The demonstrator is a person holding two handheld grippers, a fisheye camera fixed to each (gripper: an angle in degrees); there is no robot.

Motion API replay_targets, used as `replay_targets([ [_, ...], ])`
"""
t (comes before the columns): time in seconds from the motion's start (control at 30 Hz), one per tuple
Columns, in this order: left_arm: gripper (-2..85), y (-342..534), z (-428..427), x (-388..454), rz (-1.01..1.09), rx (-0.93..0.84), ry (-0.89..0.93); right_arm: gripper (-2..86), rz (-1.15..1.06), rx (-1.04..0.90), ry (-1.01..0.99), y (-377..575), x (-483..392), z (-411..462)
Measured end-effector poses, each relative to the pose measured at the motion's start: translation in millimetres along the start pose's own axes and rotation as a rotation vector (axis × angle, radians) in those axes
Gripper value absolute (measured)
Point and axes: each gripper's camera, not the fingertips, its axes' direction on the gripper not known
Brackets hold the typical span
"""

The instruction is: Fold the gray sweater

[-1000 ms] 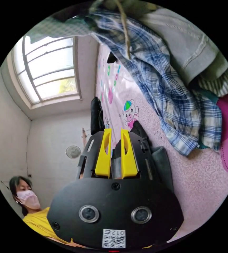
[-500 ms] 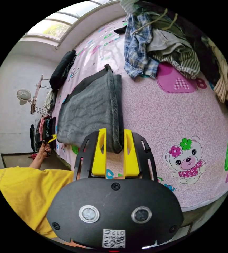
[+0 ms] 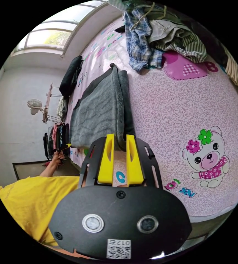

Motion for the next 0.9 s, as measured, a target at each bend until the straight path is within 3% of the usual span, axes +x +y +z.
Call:
replay_targets([
  [0.13,1.1,1.9,-10.1,8.1,0.026,0.028,0.006,2.7,-0.043,0.002,0.042,-3.8,-20.7,1.9],
  [0.27,0.6,28.4,-37.0,4.9,0.041,0.171,0.008,2.1,-0.06,0.019,0.062,-0.4,-31.4,-2.6],
  [0.4,0.6,31.1,14.9,-17.4,-0.042,0.026,-0.009,1.9,-0.007,-0.085,0.126,-3.5,-26.9,33.9],
  [0.63,0.8,26.2,19.5,-17.1,-0.084,0.014,0.004,1.6,0.021,-0.105,0.176,-10.1,-55.3,48.2],
  [0.7,0.5,34.4,-7.0,-13.4,-0.105,0.074,-0.064,1.2,0.014,-0.042,0.217,-8.2,-69.1,35.2],
  [0.77,0.4,39.2,-33.4,-2.1,-0.129,0.154,-0.167,0.8,-0.033,0.064,0.38,-7.1,-99.3,21.6],
  [0.9,0.5,-4.1,-53.1,50.1,-0.041,0.221,-0.287,0.3,-0.219,0.082,0.509,-26.9,-158.6,43.7],
])
